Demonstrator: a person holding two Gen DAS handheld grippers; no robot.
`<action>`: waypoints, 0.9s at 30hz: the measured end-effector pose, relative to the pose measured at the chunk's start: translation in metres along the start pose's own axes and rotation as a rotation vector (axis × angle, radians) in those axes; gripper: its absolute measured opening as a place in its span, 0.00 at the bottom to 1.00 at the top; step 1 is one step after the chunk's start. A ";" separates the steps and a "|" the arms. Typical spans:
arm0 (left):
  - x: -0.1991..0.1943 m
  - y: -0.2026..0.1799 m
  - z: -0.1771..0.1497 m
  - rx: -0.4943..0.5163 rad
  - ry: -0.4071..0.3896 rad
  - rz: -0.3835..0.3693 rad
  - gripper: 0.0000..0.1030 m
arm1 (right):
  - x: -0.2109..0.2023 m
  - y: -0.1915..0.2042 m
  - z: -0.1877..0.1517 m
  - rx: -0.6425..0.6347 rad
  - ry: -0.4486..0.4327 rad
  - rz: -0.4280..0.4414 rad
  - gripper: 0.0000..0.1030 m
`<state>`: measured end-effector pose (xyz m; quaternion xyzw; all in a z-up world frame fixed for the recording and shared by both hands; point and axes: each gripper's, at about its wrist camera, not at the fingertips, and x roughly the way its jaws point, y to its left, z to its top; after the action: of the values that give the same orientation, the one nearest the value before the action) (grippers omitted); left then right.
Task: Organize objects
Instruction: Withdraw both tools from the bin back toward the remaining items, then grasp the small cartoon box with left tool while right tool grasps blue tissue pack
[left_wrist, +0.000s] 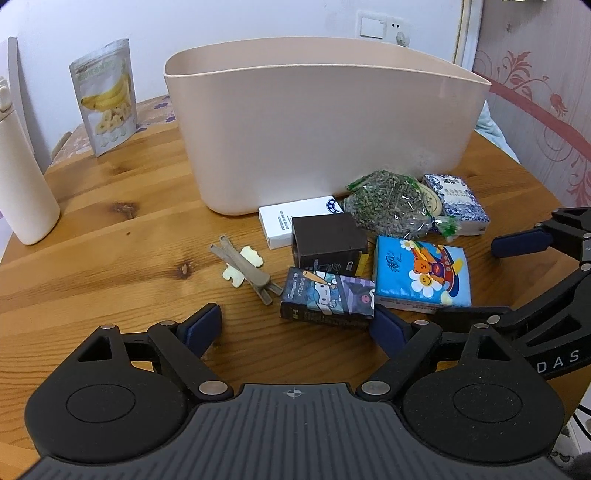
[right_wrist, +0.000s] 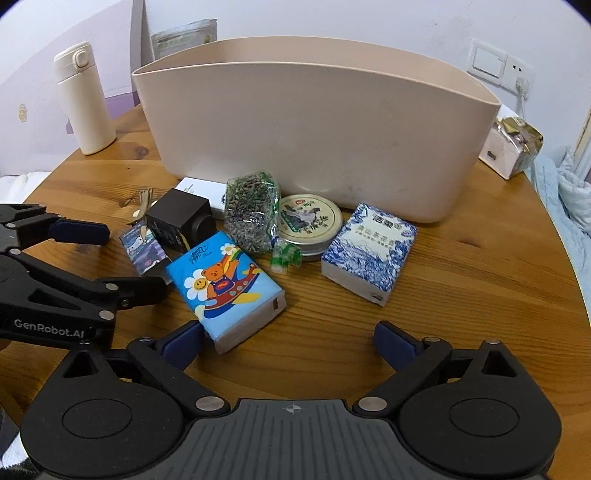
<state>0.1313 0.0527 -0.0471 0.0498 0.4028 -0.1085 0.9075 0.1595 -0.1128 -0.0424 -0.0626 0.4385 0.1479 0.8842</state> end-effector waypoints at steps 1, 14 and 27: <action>0.000 0.001 0.001 -0.001 -0.001 -0.001 0.85 | 0.000 0.000 0.001 -0.006 -0.001 0.009 0.95; 0.006 0.010 0.009 -0.004 -0.013 0.007 0.79 | 0.009 0.012 0.017 -0.062 -0.017 0.070 0.82; 0.003 0.015 0.013 -0.030 -0.031 -0.010 0.63 | 0.012 0.015 0.025 -0.089 -0.028 0.126 0.66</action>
<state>0.1457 0.0648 -0.0408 0.0323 0.3906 -0.1076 0.9137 0.1803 -0.0900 -0.0360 -0.0720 0.4224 0.2233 0.8755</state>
